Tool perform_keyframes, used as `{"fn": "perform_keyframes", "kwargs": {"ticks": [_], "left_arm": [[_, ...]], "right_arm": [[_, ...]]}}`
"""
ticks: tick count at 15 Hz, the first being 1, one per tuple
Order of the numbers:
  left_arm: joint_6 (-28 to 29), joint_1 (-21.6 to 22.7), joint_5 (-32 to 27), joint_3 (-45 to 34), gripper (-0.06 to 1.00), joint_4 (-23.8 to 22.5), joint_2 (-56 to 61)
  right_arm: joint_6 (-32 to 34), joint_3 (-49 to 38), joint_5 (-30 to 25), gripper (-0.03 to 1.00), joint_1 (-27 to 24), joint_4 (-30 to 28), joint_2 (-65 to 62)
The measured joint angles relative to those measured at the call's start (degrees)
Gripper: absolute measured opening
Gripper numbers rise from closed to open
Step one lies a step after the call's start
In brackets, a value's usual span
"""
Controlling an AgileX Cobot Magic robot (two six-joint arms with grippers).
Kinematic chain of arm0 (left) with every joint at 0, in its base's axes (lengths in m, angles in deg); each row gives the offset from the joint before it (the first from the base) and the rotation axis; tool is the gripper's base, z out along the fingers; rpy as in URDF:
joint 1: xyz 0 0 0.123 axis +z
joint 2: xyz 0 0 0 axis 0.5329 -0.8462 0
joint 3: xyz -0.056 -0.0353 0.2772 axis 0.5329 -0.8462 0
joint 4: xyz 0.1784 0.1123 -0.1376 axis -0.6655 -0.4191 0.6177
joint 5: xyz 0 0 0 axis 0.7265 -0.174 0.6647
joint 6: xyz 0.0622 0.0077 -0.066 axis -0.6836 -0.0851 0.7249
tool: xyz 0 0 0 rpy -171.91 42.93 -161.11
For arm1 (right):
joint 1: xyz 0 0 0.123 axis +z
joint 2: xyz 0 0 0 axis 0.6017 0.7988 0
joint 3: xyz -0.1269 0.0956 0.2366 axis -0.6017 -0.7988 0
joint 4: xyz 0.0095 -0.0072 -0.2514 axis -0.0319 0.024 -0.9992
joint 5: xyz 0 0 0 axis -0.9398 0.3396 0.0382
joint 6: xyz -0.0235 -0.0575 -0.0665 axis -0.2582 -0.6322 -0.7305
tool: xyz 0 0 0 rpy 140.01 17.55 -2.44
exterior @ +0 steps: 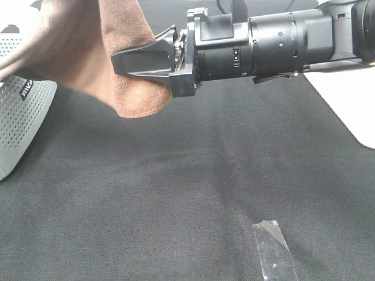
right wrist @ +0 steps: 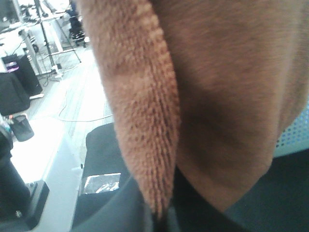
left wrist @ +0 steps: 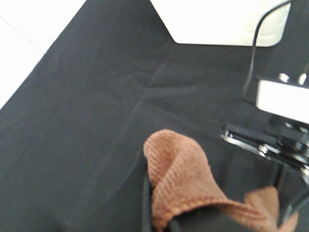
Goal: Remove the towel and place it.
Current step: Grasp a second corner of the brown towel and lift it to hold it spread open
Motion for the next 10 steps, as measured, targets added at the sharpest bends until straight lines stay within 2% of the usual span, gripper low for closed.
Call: {"fn": "perform_keyframes", "kwargs": {"ticks": [2, 4, 5, 6, 8, 10], "left_arm": [[0.00, 0.00, -0.46, 0.00, 0.00, -0.97, -0.63], [0.00, 0.00, -0.46, 0.00, 0.00, -2.35, -1.43], [0.00, 0.00, 0.06, 0.00, 0.00, -2.52, -1.72], [0.00, 0.00, 1.26, 0.00, 0.00, -2.75, -1.83], [0.00, 0.00, 6.25, 0.00, 0.00, -3.78, -1.89], [-1.03, 0.46, 10.89, 0.00, 0.00, -4.47, -2.52]], "right_arm": [[9.85, 0.80, 3.32, 0.00, 0.00, -1.60, -0.06], [25.38, 5.61, 6.19, 0.00, 0.00, -12.61, -1.38], [35.35, 10.49, 6.93, 0.00, 0.00, -21.14, -2.35], [47.90, 16.84, 6.65, 0.00, 0.00, -32.54, -2.98], [71.28, 29.97, 2.46, 0.00, 0.00, -56.26, -3.21], [85.03, 44.29, -2.64, 0.00, 0.00, -75.97, -1.60]]}}
